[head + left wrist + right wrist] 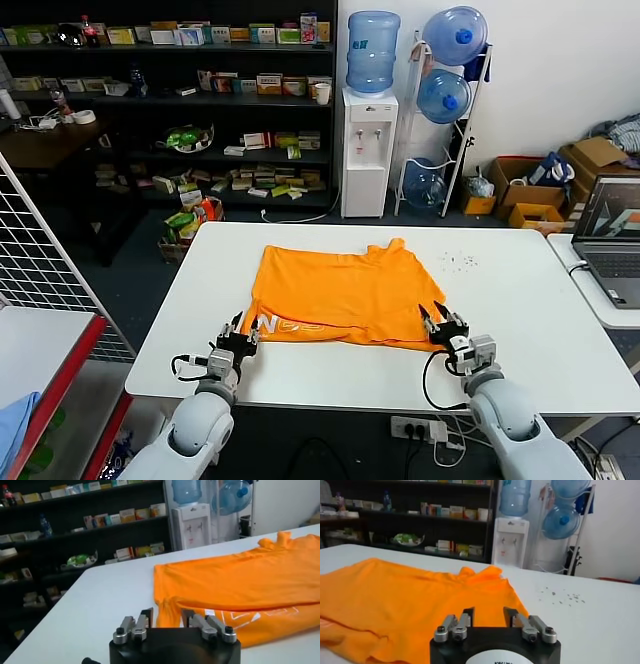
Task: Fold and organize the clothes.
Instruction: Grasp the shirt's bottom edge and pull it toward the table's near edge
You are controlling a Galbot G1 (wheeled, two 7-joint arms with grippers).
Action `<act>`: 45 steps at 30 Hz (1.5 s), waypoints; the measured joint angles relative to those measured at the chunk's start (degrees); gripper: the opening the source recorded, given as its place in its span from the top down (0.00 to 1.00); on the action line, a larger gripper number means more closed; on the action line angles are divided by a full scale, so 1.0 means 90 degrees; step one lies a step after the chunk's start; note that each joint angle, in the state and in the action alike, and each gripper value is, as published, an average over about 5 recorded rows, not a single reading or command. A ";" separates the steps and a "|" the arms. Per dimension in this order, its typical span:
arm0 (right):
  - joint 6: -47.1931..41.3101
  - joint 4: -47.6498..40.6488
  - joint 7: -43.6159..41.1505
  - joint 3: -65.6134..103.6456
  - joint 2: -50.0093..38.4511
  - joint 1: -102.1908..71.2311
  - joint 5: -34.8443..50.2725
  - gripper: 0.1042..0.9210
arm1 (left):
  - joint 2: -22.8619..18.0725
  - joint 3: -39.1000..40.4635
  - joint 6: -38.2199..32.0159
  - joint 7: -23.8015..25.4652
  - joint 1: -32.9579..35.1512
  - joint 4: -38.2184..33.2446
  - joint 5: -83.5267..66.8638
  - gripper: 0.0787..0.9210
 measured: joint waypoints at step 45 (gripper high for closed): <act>-0.0881 0.1043 0.0516 0.0580 -0.0246 -0.1357 0.0403 0.97 | 0.0307 0.0017 0.0343 -0.0282 0.0492 -0.0517 -0.0707 0.98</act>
